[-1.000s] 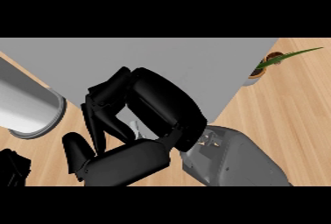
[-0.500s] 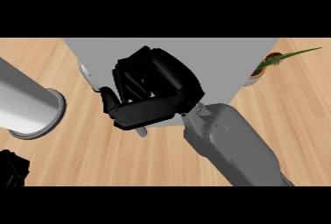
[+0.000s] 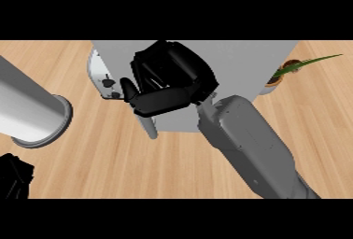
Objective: Pick up the wine, place it into the cabinet and close the cabinet
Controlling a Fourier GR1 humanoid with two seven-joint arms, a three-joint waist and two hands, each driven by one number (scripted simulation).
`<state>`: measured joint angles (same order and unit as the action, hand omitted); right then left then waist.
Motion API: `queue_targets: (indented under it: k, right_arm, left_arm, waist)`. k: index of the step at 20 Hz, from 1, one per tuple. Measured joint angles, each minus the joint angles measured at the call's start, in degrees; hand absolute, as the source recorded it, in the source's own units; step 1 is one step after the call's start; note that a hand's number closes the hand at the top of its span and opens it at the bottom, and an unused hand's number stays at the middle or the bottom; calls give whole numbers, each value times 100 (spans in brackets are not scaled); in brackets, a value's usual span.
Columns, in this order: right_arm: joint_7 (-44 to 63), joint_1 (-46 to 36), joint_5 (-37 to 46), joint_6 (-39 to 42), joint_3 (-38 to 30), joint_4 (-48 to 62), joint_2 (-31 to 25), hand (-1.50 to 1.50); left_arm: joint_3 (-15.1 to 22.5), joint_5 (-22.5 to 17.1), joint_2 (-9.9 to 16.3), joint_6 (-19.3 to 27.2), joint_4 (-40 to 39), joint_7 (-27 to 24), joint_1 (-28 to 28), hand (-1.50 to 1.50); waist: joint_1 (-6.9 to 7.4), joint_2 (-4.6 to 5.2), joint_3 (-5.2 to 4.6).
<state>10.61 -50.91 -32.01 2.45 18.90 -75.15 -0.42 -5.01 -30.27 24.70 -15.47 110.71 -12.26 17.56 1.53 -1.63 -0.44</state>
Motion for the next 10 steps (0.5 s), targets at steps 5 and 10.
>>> queue_targets:
  k: [5, 10]
  right_arm:
    - [-214, -54, -31, 454, -73, 248, -94, 150]
    - [-404, -64, -67, 874, -108, 397, -195, 150]
  left_arm:
    - [7, 46, -30, -22, -84, 1, -124, 150]
    - [28, 56, -54, 0, -67, 64, -188, 150]
  waist:
    - [39, -39, -18]
    - [79, -66, -36]
